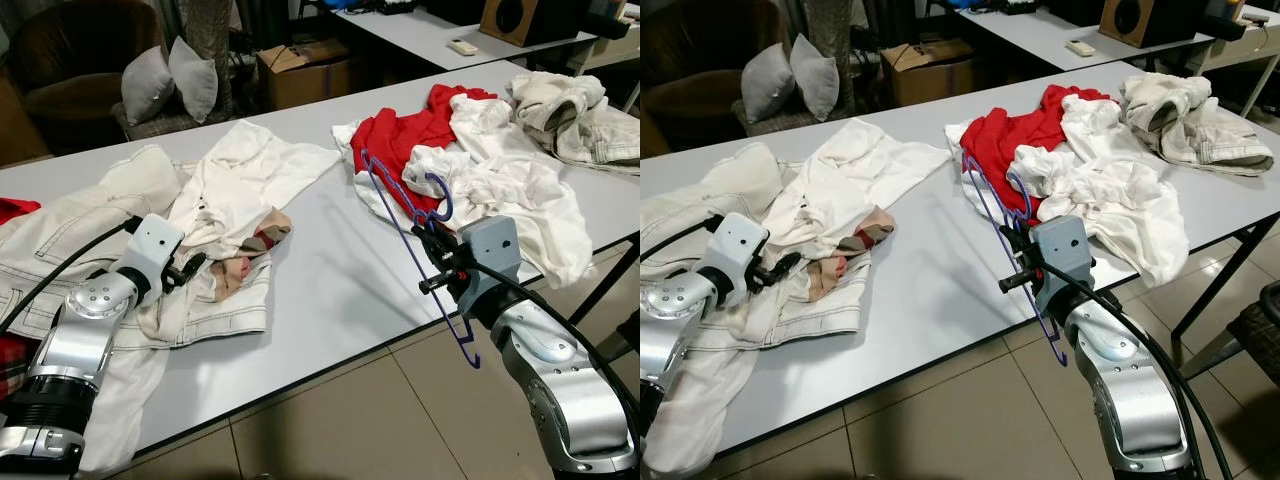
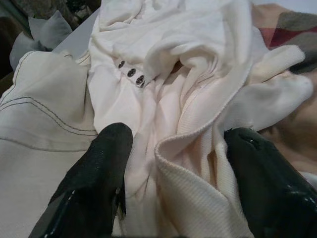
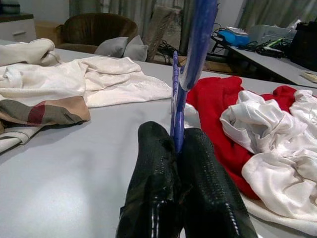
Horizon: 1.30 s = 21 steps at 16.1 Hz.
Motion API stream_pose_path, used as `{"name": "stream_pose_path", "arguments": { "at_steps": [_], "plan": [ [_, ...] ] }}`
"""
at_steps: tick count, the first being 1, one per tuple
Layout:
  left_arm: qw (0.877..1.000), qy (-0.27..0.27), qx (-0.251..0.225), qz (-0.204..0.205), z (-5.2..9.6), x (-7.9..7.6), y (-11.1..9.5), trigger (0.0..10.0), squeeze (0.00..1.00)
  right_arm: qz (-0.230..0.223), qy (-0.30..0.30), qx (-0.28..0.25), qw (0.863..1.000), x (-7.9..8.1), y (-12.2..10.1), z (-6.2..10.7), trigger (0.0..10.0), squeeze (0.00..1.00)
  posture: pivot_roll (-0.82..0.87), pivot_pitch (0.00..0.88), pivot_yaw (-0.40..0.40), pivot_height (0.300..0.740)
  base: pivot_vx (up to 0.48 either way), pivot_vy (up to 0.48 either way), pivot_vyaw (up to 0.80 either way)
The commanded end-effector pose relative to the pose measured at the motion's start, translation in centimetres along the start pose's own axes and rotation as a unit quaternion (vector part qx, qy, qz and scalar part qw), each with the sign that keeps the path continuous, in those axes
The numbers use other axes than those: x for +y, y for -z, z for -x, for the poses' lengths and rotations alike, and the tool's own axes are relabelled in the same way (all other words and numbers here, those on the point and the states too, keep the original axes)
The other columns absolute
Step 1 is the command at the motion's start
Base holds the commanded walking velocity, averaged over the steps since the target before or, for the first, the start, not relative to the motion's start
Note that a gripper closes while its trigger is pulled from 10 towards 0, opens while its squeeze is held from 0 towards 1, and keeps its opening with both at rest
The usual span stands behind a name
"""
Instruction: Hang hanger
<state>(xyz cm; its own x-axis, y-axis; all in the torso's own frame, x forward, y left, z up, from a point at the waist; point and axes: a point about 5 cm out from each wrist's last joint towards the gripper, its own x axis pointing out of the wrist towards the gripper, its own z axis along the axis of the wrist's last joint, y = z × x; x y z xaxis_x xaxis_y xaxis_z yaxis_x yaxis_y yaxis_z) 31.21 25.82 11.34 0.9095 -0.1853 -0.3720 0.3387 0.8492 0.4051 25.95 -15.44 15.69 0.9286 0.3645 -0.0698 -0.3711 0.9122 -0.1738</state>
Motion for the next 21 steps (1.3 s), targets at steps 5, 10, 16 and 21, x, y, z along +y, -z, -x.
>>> {"name": "stream_pose_path", "arguments": {
  "at_steps": [5,10,16,21],
  "plan": [
    [0.998,0.008,-0.033,0.056,0.5,1.6,-0.2,0.5,0.00,0.005,-0.013,-0.020,1.000,0.3,-0.9,0.1,10.0,0.00,-0.17,0.000,0.055,0.740,0.000,0.000,0.00],
    [0.994,0.032,-0.041,0.099,0.4,1.9,-0.1,0.8,0.00,0.005,-0.022,-0.019,1.000,0.6,-0.8,0.1,10.0,0.00,-0.17,0.000,0.057,0.740,0.000,0.000,0.00],
    [0.995,0.042,-0.019,0.088,0.0,2.2,0.3,0.0,0.00,0.005,-0.024,-0.019,1.000,0.5,-0.8,0.2,10.0,0.00,-0.18,0.000,0.060,0.740,0.000,0.000,0.00],
    [0.982,0.078,-0.063,0.157,-0.2,1.9,-1.2,0.0,0.00,0.003,-0.037,-0.020,0.999,0.6,-0.7,0.1,10.0,0.00,-0.17,0.000,0.062,0.740,0.000,0.000,0.00]
  ]
}}
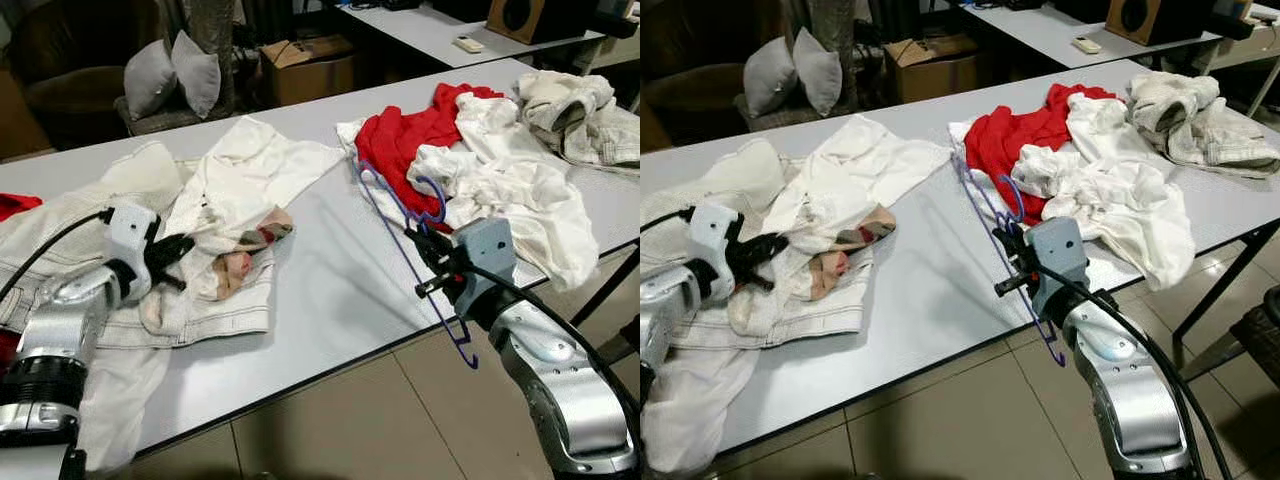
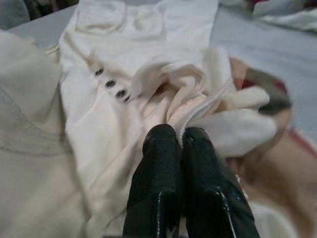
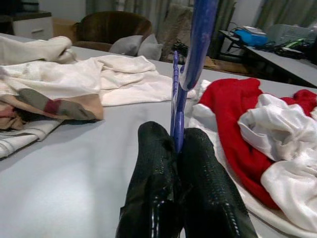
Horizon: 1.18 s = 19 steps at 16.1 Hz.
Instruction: Hang hanger
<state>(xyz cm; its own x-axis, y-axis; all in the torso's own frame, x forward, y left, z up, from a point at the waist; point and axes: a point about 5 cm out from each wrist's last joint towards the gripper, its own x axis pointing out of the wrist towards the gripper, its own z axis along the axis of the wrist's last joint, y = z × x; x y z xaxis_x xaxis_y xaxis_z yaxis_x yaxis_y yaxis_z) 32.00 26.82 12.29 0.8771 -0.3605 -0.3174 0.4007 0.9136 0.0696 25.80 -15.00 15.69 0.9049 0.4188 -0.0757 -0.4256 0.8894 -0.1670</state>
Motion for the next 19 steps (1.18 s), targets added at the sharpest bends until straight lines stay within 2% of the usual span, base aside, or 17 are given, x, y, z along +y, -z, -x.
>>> {"name": "stream_pose_path", "arguments": {
  "at_steps": [1,3,4,5,6,8,10,13,15,19],
  "plan": [
    [1.000,0.002,-0.012,0.002,0.0,0.1,-0.8,0.0,0.00,0.005,-0.008,-0.017,1.000,0.2,-0.7,0.1,10.0,0.00,-0.17,0.000,0.062,0.740,0.000,0.000,0.00],
    [1.000,0.002,-0.012,0.002,0.0,0.1,-0.8,0.0,0.00,0.005,-0.008,-0.017,1.000,0.2,-0.7,0.1,10.0,0.00,-0.17,0.000,0.062,0.740,0.000,0.000,0.00],
    [0.995,0.025,-0.083,0.054,-1.1,-1.4,-3.7,0.0,0.00,-0.006,-0.037,-0.026,0.999,-0.1,-1.0,0.5,10.0,0.00,-0.17,0.000,0.086,0.740,0.000,0.000,0.00],
    [0.980,0.049,-0.167,0.093,-1.9,-2.8,-7.8,0.0,0.00,-0.011,-0.081,-0.032,0.996,-0.3,-1.4,1.4,10.0,0.00,-0.17,0.000,0.091,0.740,0.000,0.000,0.00],
    [0.972,0.044,-0.207,0.099,-2.0,-2.9,-10.3,0.0,0.00,-0.024,-0.115,-0.039,0.992,-0.2,-1.7,2.2,10.0,0.00,-0.18,0.000,0.100,0.740,0.000,0.000,0.00],
    [0.966,0.037,-0.235,0.100,-1.8,-2.6,-12.3,0.0,0.00,-0.031,-0.150,-0.041,0.987,-0.1,-2.1,3.2,10.0,0.00,-0.18,0.000,0.108,0.740,0.000,0.000,0.00],
    [0.968,0.040,-0.235,0.081,-1.8,-2.8,-13.3,0.0,0.00,-0.033,-0.175,-0.032,0.983,0.1,-1.9,3.7,10.0,0.00,-0.18,0.000,0.110,0.740,0.000,0.000,0.00],
    [0.968,0.048,-0.234,0.083,-1.4,-3.6,-14.3,0.0,0.00,-0.039,-0.204,-0.026,0.978,0.4,-2.0,4.0,10.0,0.00,-0.18,0.000,0.110,0.740,0.000,0.000,0.00],
    [0.967,0.077,-0.231,0.073,-1.1,-4.3,-14.6,0.0,0.00,-0.051,-0.205,-0.029,0.977,0.4,-2.0,3.8,10.0,0.00,-0.18,0.000,0.109,0.740,0.000,0.000,0.00],
    [0.964,0.165,-0.201,0.061,-0.2,-7.1,-14.3,0.0,0.00,-0.065,-0.220,-0.035,0.973,0.9,-2.1,2.6,10.0,0.00,-0.18,0.000,0.110,0.740,0.000,0.000,0.00]
  ]
}}
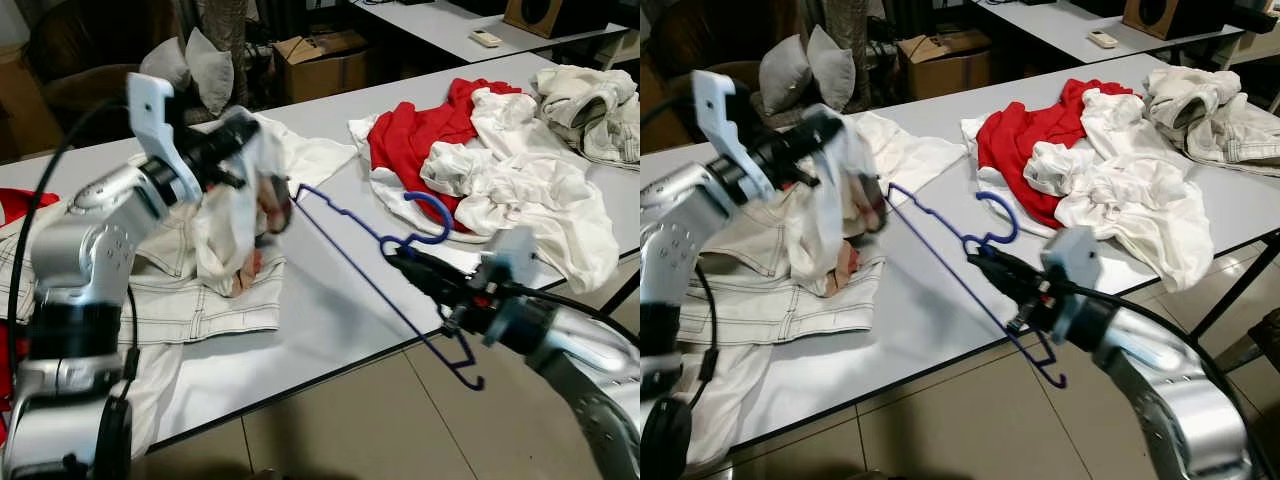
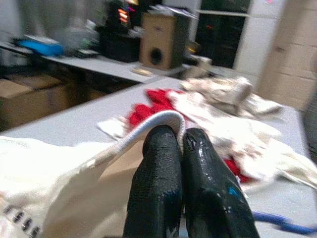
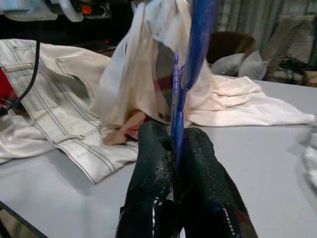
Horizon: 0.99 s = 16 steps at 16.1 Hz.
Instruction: Hang hanger
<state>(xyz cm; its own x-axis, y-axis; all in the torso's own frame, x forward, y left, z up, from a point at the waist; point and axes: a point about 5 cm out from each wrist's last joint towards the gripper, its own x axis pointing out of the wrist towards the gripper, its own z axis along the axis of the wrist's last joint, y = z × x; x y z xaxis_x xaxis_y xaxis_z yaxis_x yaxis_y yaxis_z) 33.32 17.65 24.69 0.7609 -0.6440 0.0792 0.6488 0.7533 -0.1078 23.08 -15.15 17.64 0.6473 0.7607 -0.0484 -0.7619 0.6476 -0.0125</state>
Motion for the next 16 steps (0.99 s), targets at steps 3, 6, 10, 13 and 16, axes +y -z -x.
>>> {"name": "stream_pose_path", "arguments": {
  "at_steps": [3,6,10,13,16],
  "plan": [
    [0.999,0.048,0.007,0.005,0.4,-1.9,-0.5,0.0,0.00,-0.005,-0.021,-0.017,1.000,-0.2,-0.4,-1.8,10.0,0.00,-0.16,0.000,0.101,0.740,0.000,0.000,0.00],
    [1.000,0.024,0.012,0.004,1.3,-1.1,-0.9,0.0,0.00,-0.006,0.058,-0.064,0.996,-2.0,-1.5,-2.1,10.0,0.00,-0.16,0.000,0.100,0.740,0.000,0.000,0.00],
    [0.999,-0.026,0.031,-0.019,3.7,0.9,-1.8,0.0,0.00,-0.069,0.094,-0.145,0.983,-3.8,-3.5,-0.1,10.0,0.00,-0.16,0.000,0.102,0.740,0.000,0.000,0.00],
    [0.999,-0.036,0.029,-0.026,4.2,1.6,-2.4,0.0,0.00,-0.085,0.084,-0.148,0.982,-3.8,-3.5,0.6,10.0,0.00,-0.16,0.000,0.103,0.740,0.000,0.000,0.00],
    [0.999,-0.034,0.019,-0.019,3.4,1.1,-2.2,0.0,0.00,-0.093,0.060,-0.130,0.985,-3.1,-3.1,1.2,10.0,0.00,-0.16,0.000,0.101,0.740,0.000,0.000,0.00]
  ]
}}
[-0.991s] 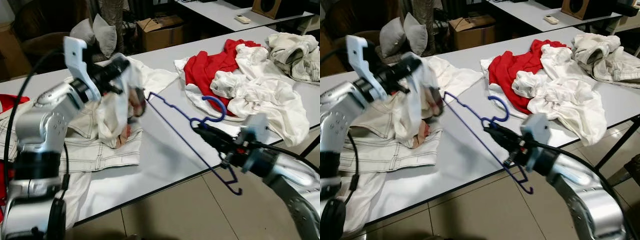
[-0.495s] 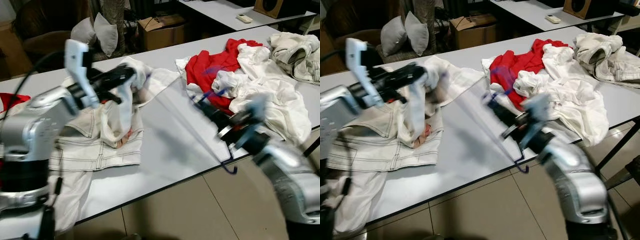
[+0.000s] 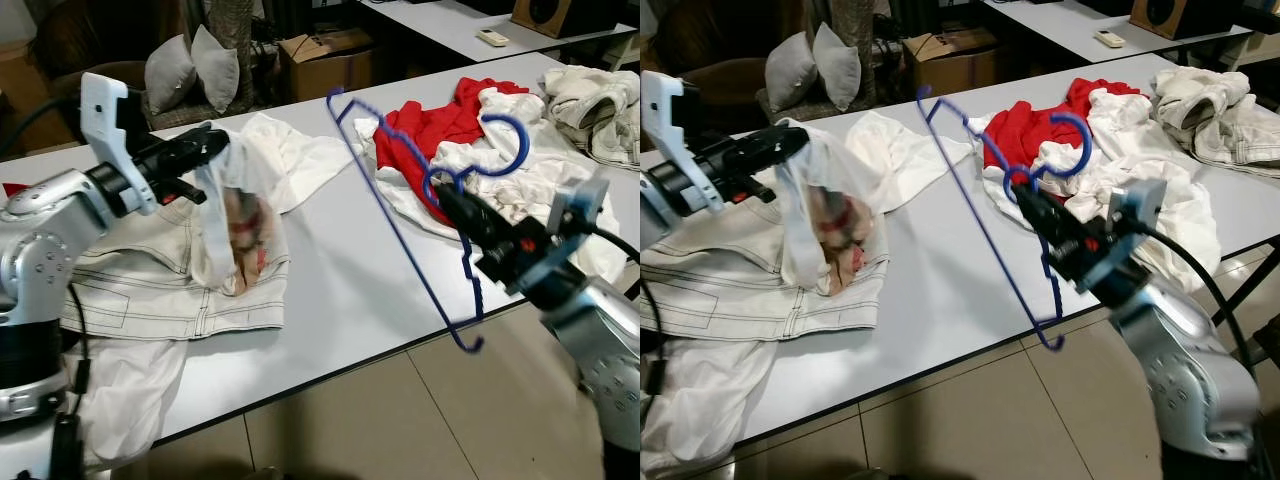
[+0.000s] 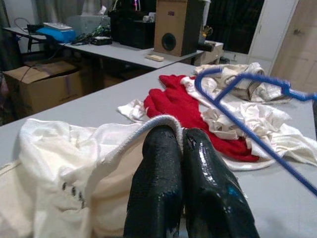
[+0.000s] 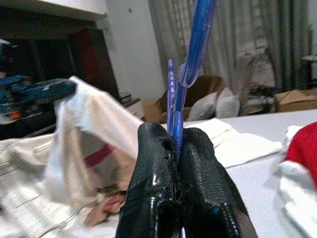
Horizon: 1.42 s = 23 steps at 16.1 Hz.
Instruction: Hang hanger
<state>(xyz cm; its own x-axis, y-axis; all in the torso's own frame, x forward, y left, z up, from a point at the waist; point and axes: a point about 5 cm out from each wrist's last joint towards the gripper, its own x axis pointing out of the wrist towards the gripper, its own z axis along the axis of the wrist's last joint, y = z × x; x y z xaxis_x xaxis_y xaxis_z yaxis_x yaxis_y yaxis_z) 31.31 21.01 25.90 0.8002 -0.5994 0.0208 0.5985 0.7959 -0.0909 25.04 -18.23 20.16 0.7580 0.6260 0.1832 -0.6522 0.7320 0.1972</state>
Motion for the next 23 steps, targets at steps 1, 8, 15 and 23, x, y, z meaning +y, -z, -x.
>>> {"name": "stream_pose_path", "arguments": {
  "at_steps": [1,8,15,23],
  "plan": [
    [1.000,-0.015,-0.020,-0.005,-0.4,0.1,-0.7,0.0,0.00,0.002,-0.024,-0.001,1.000,0.7,-0.5,0.2,10.0,0.00,-0.16,0.000,0.101,0.740,0.000,0.000,0.00],
    [0.996,-0.021,-0.070,0.045,-3.1,-1.0,-2.3,0.0,0.00,-0.001,-0.117,0.118,0.986,2.9,2.0,1.9,10.0,0.00,-0.17,0.000,0.111,0.740,0.000,0.000,0.00],
    [0.996,0.052,-0.057,0.035,-2.6,-3.6,-3.6,0.0,0.00,0.000,-0.118,0.131,0.984,2.2,3.1,-1.1,10.0,0.00,-0.14,0.000,0.102,0.740,0.000,0.000,0.00],
    [0.995,-0.009,-0.088,0.039,-2.5,-2.3,-4.5,0.0,0.00,-0.033,-0.200,0.192,0.960,3.8,4.4,0.7,10.0,0.00,-0.15,0.000,0.106,0.740,0.000,0.000,0.00]
  ]
}}
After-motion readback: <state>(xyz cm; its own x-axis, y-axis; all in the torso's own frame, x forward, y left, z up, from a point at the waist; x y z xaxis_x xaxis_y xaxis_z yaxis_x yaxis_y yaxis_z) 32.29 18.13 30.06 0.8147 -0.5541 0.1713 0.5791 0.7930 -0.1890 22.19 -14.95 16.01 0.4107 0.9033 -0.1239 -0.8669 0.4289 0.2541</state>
